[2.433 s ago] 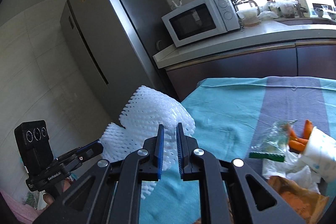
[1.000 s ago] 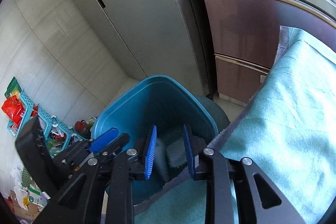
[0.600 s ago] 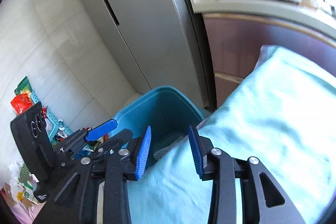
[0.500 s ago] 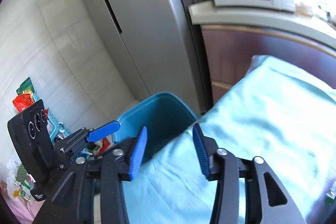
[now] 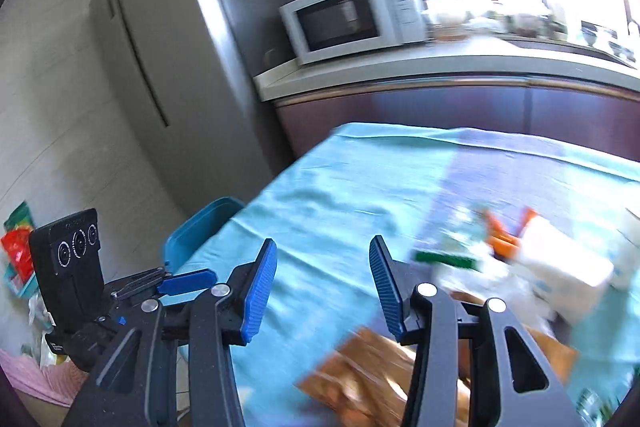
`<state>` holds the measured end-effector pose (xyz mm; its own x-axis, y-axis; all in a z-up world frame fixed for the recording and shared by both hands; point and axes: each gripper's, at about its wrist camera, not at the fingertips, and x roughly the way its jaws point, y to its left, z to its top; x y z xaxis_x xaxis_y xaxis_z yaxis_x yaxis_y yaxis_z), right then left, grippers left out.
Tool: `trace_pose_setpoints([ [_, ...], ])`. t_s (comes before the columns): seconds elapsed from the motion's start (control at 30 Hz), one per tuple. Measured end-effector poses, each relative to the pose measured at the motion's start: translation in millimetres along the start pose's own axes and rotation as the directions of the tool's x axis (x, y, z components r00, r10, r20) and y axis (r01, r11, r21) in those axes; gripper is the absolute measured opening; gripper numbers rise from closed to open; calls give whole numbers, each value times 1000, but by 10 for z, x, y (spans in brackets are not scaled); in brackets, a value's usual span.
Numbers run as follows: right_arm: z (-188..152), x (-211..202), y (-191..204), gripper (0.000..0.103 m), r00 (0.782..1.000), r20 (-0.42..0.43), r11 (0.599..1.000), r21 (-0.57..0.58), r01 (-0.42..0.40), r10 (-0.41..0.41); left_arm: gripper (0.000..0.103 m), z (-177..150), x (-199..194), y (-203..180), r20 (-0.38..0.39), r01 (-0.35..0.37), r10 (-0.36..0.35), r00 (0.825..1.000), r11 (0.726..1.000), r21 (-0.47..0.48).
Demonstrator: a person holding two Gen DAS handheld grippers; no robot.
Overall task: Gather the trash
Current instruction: 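Move both tools back over the brown snack wrappers, then grasp a gold wrapper with the left gripper while the right grasps a brown wrapper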
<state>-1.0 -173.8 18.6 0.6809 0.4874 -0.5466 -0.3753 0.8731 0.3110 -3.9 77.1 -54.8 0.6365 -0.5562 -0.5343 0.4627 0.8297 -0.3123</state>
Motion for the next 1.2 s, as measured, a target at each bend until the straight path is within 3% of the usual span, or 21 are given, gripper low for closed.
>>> trace_pose_setpoints([
  [0.2,-197,-376,-540,53,989,39,985,110,135,-140,75,-29,315,-365,-82,100,-95,992,993,59],
  [0.33,-331,-488,-834,57,982,28,967,183,177,-185,74,-24,515,-492,-145,129,-120,982,990,58],
  [0.73,-612,-345,-1066,57,992,-31,957,262,125,-122,64,-42,835,-663,-241,181,-170,956,983,23],
  [0.87,-649,-295,-1064,56,996,-42,957,275,91,-83,50,-16,899,-650,-254,208,-204,945,978,-11],
  [0.97,-665,-280,-1034,44,996,-48,960,269,81,-71,29,-19,933,-647,-260,219,-217,941,975,-21],
  [1.2,-669,-337,-988,22,998,-33,964,257,68,-61,22,-21,902,-649,-244,215,-210,947,977,-8],
])
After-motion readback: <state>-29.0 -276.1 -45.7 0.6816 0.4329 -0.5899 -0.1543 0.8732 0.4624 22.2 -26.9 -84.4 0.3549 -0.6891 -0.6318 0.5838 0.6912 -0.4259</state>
